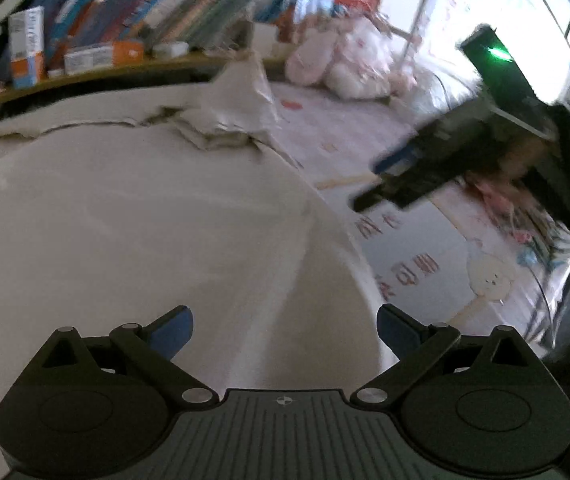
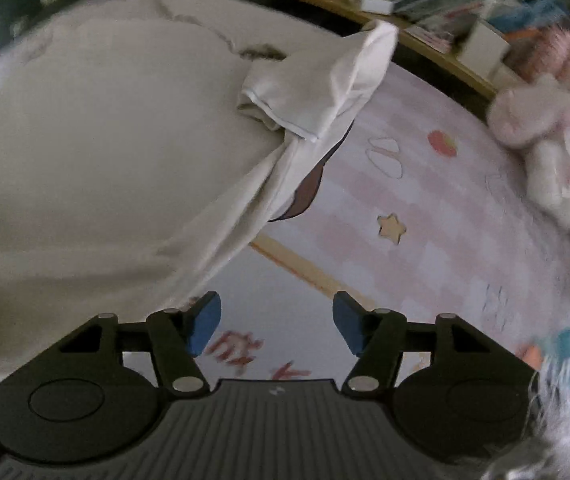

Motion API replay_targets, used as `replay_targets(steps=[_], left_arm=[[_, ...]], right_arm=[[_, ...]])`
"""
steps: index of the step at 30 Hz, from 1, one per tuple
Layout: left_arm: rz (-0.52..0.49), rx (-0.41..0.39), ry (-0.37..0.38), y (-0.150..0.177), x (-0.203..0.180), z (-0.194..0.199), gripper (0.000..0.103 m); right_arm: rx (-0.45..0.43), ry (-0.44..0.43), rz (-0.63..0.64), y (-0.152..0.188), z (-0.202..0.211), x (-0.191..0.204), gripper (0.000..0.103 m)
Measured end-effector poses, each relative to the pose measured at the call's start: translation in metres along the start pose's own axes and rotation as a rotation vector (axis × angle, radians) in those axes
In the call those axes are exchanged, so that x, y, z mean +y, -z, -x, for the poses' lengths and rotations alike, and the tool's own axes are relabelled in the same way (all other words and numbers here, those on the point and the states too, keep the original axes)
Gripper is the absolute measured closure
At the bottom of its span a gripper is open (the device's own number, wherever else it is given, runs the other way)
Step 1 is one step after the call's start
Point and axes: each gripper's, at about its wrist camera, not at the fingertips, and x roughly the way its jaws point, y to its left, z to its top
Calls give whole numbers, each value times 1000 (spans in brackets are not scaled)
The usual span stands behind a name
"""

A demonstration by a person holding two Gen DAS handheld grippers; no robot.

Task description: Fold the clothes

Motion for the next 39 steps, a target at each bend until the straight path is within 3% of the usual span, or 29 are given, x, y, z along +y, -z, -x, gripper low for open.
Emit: replay_targets(steps=[5,9,13,17,20,21,22,26,28,31,33,36,38,39], left_arm=[[53,-2,-112,9,57,16,3],[52,2,-191,24,106,40,3],[30,15,-194,45,144,61,3],[8,42,-164,64,170,70,3],[-28,59,-144,73,179,70,3],[-40,68,-136,75,182,70,3],[-53,79,-136,76,184,69,3],[-131,106,-148,83,190,70,4],[-142,103,-136,84,193,70,4],[-157,100,-128,84,196,71,4],[-154,90,-140,85,201,78,4],[-121,60,-170,89,213,96,4],[-70,45,-194,93,227,111,4],[-39,40,-205,95,234,118,10]], right_arm=[[-4,-132,-247,25,20,13,43],[40,-173,-403,55,28,47,48],[87,-191,-524,80,34,88,53],[114,-137,-597,91,29,122,57],[98,-72,-640,96,31,143,73],[93,-55,-658,98,33,147,94],[90,-54,-675,100,36,147,98],[-31,-151,-785,103,90,141,98],[-61,-69,-775,102,116,136,98],[62,104,-699,106,105,135,95],[171,167,-672,113,85,135,93],[150,209,-666,123,84,134,71],[130,202,-675,121,79,134,71],[122,191,-680,117,75,134,71]])
